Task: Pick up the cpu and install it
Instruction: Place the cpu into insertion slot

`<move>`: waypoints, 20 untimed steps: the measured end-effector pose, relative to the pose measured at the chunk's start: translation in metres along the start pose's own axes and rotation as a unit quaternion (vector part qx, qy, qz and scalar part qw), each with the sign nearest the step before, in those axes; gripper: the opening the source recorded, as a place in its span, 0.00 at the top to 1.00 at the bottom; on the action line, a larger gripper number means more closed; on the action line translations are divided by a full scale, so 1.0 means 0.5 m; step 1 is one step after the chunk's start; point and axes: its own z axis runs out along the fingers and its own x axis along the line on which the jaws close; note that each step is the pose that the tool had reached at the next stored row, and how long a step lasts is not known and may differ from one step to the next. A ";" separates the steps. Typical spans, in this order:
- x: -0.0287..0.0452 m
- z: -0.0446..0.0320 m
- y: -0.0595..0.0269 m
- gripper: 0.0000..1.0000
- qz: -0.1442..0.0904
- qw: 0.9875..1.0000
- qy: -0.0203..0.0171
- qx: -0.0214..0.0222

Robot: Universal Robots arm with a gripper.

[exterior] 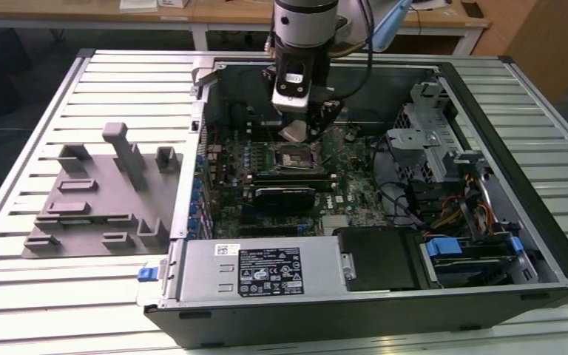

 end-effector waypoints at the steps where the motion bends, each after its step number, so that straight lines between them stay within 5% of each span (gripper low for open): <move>1: 0.000 0.000 0.000 0.45 0.009 1.000 0.000 0.000; 5: 0.000 0.001 0.000 0.45 0.045 0.999 -0.002 0.001; 10: 0.000 0.002 0.000 0.45 0.090 0.996 -0.004 0.002; 15: 0.000 0.004 0.000 0.45 0.136 0.991 -0.006 0.004; 20: 0.000 0.008 0.000 0.45 0.180 0.984 -0.008 0.005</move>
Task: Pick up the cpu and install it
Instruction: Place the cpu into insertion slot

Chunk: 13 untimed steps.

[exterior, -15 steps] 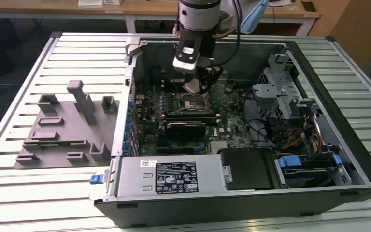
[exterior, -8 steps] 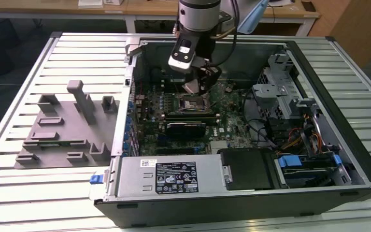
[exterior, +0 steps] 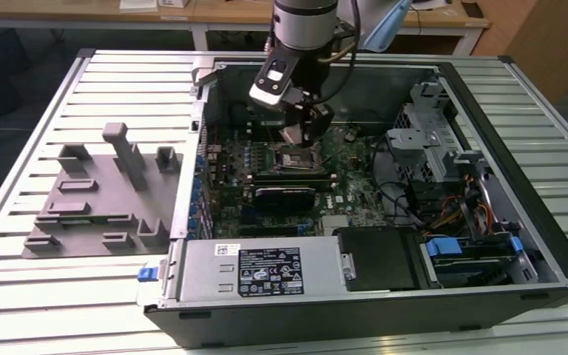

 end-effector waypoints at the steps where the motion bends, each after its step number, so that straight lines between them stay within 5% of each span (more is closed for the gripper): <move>1: 0.000 0.001 0.000 0.45 0.009 1.000 0.000 0.000; 7: 0.000 0.005 0.000 0.45 0.064 0.998 -0.003 0.002; 13: 0.000 0.010 0.000 0.45 0.118 0.993 -0.005 0.003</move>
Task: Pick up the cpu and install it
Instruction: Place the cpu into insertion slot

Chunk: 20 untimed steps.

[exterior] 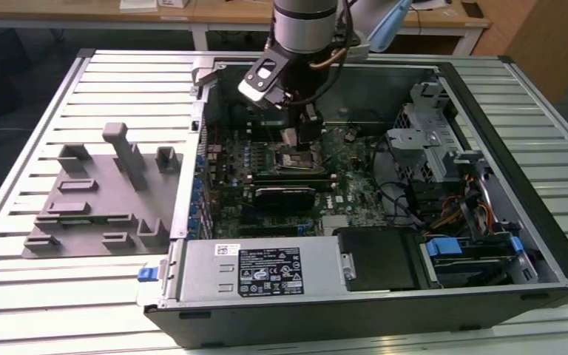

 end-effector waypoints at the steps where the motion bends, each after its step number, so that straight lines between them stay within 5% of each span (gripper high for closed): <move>1: 0.000 0.001 0.000 0.45 0.009 1.000 0.000 0.000; 7: 0.000 0.005 0.000 0.45 0.060 0.998 -0.003 0.002; 12: 0.000 0.006 0.000 0.45 0.060 0.998 -0.002 0.001; 17: 0.001 0.015 -0.001 0.45 0.061 0.998 -0.004 -0.010; 20: 0.001 0.023 -0.001 0.45 0.061 0.998 -0.004 -0.013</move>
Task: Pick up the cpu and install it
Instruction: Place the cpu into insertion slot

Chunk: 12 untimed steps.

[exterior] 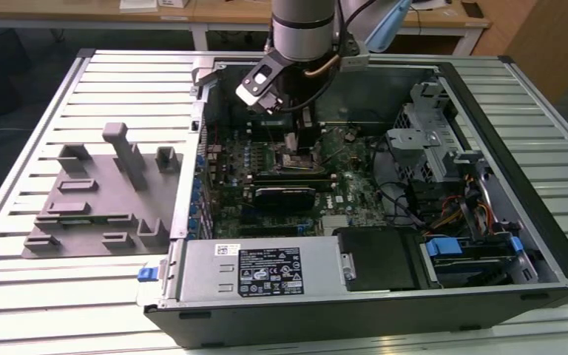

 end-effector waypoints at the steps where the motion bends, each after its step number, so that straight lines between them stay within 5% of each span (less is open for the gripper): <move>1: 0.000 0.002 0.000 0.45 0.000 1.000 0.000 0.000; 12: 0.003 0.021 -0.002 0.45 0.000 1.000 -0.002 0.000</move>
